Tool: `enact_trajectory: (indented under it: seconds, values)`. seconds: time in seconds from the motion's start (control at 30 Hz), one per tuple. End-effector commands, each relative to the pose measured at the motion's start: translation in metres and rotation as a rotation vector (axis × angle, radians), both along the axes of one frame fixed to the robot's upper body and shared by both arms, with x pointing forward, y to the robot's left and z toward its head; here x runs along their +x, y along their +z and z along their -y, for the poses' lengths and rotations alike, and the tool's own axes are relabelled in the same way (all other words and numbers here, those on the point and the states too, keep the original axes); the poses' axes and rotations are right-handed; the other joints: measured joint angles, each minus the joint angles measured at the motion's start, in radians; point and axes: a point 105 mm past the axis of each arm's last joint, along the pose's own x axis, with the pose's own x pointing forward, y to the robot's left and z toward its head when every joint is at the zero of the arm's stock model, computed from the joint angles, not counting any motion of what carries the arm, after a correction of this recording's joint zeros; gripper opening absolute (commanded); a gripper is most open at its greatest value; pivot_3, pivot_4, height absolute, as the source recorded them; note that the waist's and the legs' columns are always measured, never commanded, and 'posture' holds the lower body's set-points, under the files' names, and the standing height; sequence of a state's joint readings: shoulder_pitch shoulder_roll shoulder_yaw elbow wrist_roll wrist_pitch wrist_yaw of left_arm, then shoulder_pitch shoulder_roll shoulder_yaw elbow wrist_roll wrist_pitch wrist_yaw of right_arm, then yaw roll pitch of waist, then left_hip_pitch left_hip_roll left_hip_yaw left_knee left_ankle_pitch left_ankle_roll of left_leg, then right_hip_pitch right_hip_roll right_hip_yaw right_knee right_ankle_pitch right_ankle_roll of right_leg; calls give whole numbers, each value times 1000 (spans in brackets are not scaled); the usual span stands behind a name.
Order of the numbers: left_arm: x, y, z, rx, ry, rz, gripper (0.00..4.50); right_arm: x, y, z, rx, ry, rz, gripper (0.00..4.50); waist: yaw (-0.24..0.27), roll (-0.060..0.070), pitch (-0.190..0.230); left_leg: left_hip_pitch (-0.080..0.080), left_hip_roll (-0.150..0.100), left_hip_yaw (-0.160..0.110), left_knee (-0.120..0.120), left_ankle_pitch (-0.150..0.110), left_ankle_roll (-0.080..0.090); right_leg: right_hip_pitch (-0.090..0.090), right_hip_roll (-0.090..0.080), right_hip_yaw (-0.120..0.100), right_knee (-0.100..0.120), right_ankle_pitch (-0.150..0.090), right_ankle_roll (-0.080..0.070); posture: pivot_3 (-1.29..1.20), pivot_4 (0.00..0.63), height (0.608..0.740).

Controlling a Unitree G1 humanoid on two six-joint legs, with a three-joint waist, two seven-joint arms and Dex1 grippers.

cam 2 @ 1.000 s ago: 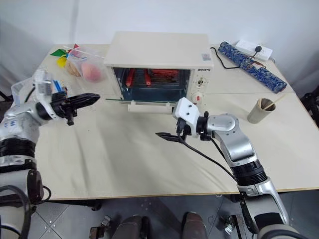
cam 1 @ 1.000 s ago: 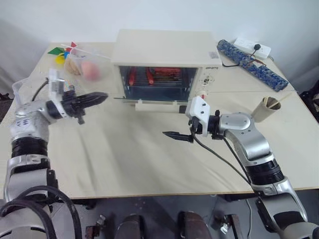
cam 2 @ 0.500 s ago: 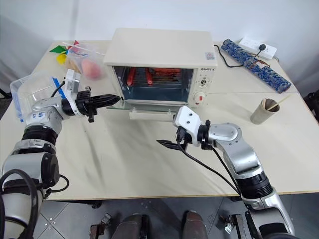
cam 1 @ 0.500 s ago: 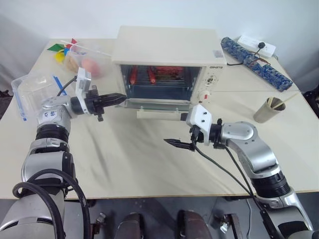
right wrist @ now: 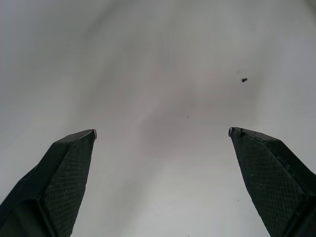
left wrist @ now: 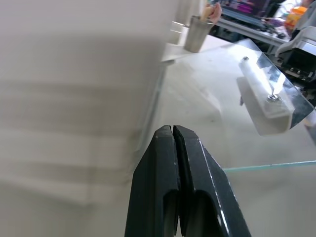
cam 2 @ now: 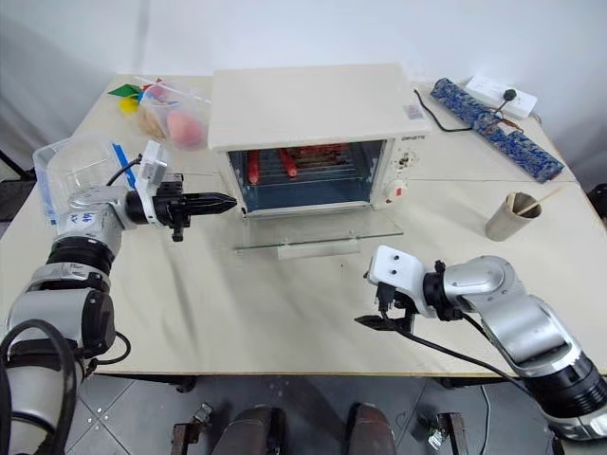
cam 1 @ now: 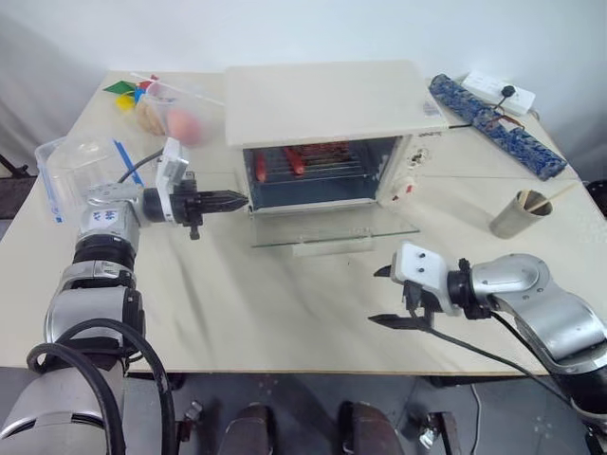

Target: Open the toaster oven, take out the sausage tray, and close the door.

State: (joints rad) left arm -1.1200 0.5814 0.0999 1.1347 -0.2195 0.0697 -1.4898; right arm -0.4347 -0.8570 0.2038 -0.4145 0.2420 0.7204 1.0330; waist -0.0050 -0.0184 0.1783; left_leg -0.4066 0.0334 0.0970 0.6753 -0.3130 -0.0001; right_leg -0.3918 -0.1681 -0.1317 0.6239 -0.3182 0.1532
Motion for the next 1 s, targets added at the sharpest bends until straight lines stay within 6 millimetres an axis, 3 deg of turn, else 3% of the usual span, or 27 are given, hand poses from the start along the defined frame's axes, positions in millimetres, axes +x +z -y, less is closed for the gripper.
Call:
enact_trajectory:
  seconds: [0.03, 0.23, 0.33, 0.53, 0.67, 0.83, 0.97, 1.0]
  values:
    - [-2, 9, 6, -2, -44, 33, 51, 4, 13, -10, 40, 28, 56, 4500, -2, 0, 0, 0, 0, 0, 2, 0, 0, 0, 0, 0, 1, 0, 0, 0, 150, 740]
    - [-8, 3, 11, -8, -91, 14, 51, 6, 17, -17, 62, 51, 72, 4500, 1, 0, 0, 0, 1, 0, 5, 0, 0, 0, 0, 1, 3, 0, 0, 0, 150, 740]
    - [-12, -9, 13, 21, -117, -15, 51, -4, 15, -14, 53, 65, 27, 4500, 3, 0, 0, 0, 1, 0, 6, 0, 0, 0, 0, 1, 3, 0, 0, 0, 150, 740]
    - [-16, -19, 19, 43, -140, -35, 51, -14, 4, 17, -70, -5, -25, 4500, 5, 0, 0, -2, 1, -1, 7, 0, 1, 0, 0, 1, 3, 0, 0, 0, 150, 740]
    - [-20, -30, 25, 84, -164, -49, 51, -17, 3, 47, -176, -77, -37, 4500, 7, 0, 0, -2, 1, 0, 8, 0, 1, 1, 0, 1, 3, 0, 0, 0, 150, 740]
    - [-25, -46, 31, 149, -197, -69, 51, 2, 31, 66, -216, -162, 121, 4500, 4, 0, 0, -1, 1, 0, 8, 0, 1, 0, 0, 1, 3, 0, 0, 0, 150, 740]
    - [-25, -54, 32, 167, -182, -65, 51, 7, 48, 53, -177, -129, 206, 4500, 4, 0, 0, -1, 1, 1, 8, 0, 1, 0, 0, 2, 4, 0, 0, 0, 150, 740]
    - [-25, -55, 32, 159, -177, -56, 51, 14, 57, 41, -137, -106, 270, 4500, 3, 0, 0, -1, 1, 1, 8, 0, 1, 0, 0, 2, 3, 0, 0, 0, 150, 740]
